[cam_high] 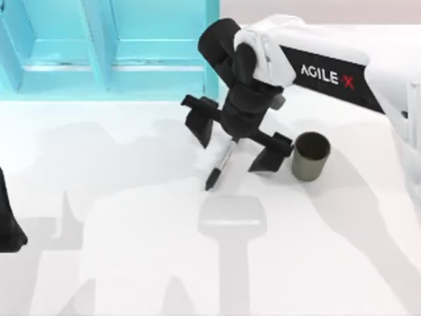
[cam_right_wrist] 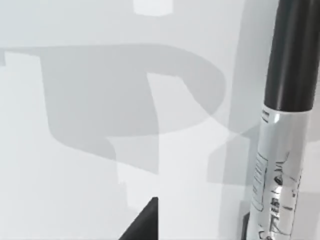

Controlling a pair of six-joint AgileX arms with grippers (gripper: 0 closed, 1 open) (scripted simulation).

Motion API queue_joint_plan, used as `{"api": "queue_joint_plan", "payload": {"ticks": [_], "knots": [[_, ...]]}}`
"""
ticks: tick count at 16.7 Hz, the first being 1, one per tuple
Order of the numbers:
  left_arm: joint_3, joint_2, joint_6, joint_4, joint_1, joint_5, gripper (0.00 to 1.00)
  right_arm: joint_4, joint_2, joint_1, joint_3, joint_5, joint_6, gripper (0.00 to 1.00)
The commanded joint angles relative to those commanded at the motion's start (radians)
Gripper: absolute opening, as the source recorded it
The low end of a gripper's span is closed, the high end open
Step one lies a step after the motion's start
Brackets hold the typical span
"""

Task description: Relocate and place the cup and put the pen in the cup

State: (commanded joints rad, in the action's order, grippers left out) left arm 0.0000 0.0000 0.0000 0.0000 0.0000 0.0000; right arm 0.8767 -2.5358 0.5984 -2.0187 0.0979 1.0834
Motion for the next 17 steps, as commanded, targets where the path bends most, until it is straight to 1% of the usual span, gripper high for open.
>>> {"api": "queue_joint_plan", "payload": {"ticks": [6, 7, 14, 15, 17], "knots": [[0.000, 0.000, 0.000, 0.000, 0.000, 0.000, 1.00, 0.000, 0.000, 0.000, 0.000, 0.000, 0.000, 0.02], [0.000, 0.000, 0.000, 0.000, 0.000, 0.000, 1.00, 0.000, 0.000, 0.000, 0.000, 0.000, 0.000, 0.00], [0.000, 0.000, 0.000, 0.000, 0.000, 0.000, 1.00, 0.000, 0.000, 0.000, 0.000, 0.000, 0.000, 0.00], [0.000, 0.000, 0.000, 0.000, 0.000, 0.000, 1.00, 0.079, 0.087, -0.010, 0.021, -0.036, -0.038, 0.00], [0.000, 0.000, 0.000, 0.000, 0.000, 0.000, 1.00, 0.083, 0.102, -0.004, 0.031, -0.037, -0.034, 0.00]]}}
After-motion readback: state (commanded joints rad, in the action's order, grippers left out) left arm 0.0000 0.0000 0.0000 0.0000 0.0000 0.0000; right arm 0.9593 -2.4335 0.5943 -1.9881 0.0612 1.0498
